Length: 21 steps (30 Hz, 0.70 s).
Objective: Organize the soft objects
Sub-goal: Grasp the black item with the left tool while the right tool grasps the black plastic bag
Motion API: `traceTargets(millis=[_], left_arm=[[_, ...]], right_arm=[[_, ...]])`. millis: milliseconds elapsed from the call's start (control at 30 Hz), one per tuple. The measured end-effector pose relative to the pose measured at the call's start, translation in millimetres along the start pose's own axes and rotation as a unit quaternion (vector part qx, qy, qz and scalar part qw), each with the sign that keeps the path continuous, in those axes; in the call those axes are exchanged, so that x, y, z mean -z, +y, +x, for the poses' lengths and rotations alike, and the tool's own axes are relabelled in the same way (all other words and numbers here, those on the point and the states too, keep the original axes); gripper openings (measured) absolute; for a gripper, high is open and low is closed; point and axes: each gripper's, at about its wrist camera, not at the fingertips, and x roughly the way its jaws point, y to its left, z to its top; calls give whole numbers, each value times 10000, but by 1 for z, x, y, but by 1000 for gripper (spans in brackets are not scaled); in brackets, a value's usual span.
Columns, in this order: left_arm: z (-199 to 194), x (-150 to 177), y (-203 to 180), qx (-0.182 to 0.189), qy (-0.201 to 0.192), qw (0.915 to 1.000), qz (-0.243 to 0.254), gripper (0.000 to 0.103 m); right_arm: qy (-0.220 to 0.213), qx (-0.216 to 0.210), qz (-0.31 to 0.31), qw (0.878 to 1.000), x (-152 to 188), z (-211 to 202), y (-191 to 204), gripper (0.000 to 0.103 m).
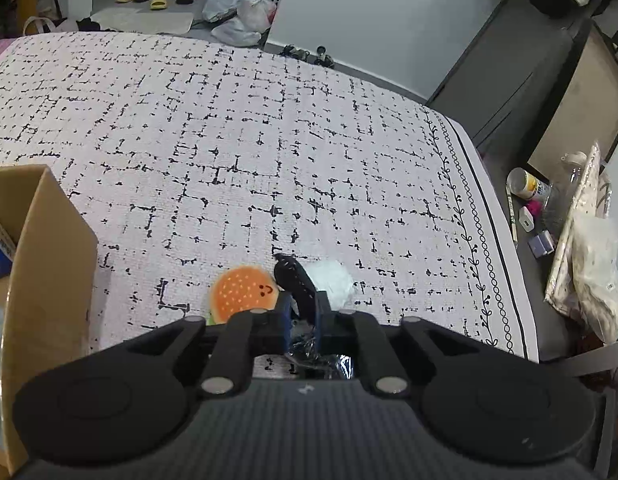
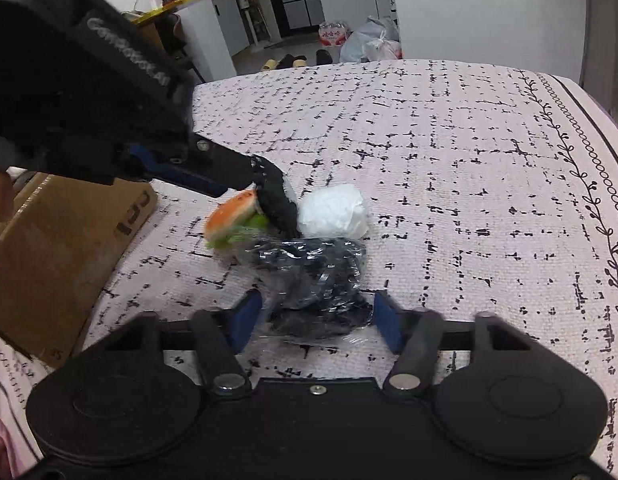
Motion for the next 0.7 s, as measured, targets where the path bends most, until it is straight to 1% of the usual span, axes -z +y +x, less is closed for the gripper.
traceTargets(millis=[67, 133, 200, 333, 400, 467, 533, 633, 700], left_arm=[[3, -1, 0, 26, 16, 10000, -90, 41], [6, -1, -1, 48, -65, 9999, -140, 46], [11, -3, -3, -67, -43, 9999, -118, 47], [16, -10, -2, -165, -79, 9997, -141, 47], [18, -16, 1, -289, -159, 9994, -137, 49], [22, -24, 4, -394, -198, 9990, -121, 54], [29, -30, 6, -465, -194, 9987, -103, 54], [41, -36, 12, -563, -145, 9980, -259, 54], [46, -36, 13, -488, -131, 9981, -345, 54]], right_arm=[[19, 10, 0, 10000, 0, -1, 0, 43], [32, 12, -4, 10000, 0, 0, 0, 43], [49, 10, -4, 10000, -1, 1, 0, 43], [71, 24, -35, 10000, -1, 2, 1, 44], [81, 21, -18, 10000, -2, 2, 1, 46], [81, 11, -31, 10000, -2, 2, 2, 47], [76, 3, -36, 10000, -3, 2, 2, 47], [84, -13, -9, 10000, -3, 3, 1, 47], [81, -43, 10, 10000, -4, 5, -1, 47]])
